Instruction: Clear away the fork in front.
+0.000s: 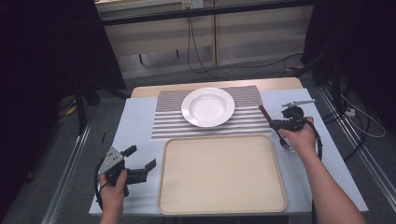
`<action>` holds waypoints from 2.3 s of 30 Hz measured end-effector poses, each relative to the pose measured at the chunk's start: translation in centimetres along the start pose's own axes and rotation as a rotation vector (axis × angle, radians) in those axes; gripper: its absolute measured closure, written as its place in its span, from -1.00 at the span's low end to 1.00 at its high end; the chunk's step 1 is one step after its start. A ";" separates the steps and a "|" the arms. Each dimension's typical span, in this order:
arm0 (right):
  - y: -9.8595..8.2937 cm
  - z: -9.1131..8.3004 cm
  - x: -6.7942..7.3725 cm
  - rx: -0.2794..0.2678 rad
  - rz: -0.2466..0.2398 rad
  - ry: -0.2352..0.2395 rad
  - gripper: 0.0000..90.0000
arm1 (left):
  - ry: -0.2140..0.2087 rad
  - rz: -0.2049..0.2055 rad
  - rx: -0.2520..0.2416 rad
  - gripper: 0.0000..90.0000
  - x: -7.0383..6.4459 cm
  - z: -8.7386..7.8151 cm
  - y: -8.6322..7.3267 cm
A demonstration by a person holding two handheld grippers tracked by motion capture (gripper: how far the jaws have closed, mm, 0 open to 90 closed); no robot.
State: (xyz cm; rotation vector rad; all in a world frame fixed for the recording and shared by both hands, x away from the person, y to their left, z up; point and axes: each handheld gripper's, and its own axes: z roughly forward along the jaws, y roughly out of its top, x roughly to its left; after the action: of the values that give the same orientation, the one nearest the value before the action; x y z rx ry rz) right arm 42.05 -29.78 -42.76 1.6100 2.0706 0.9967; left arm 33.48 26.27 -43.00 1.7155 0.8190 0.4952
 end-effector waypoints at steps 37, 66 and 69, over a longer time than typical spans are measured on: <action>-5.3 -5.4 9.8 -0.300 -0.063 0.329 0.75 | -0.039 0.007 -0.010 -0.95 -0.9 0.7 1.0; -5.5 -4.0 13.7 -0.319 -0.123 0.398 0.75 | -0.243 0.015 -0.010 -0.94 -7.1 5.6 4.7; -5.5 -4.0 14.0 -0.318 -0.125 0.405 0.75 | -0.248 0.005 -0.008 -0.94 -7.5 5.9 4.8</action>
State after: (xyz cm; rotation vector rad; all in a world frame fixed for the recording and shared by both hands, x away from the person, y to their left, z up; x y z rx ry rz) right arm 31.34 -18.51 -41.70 1.1788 2.0833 1.6175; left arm 33.82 16.13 -39.58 1.7305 0.6336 0.2807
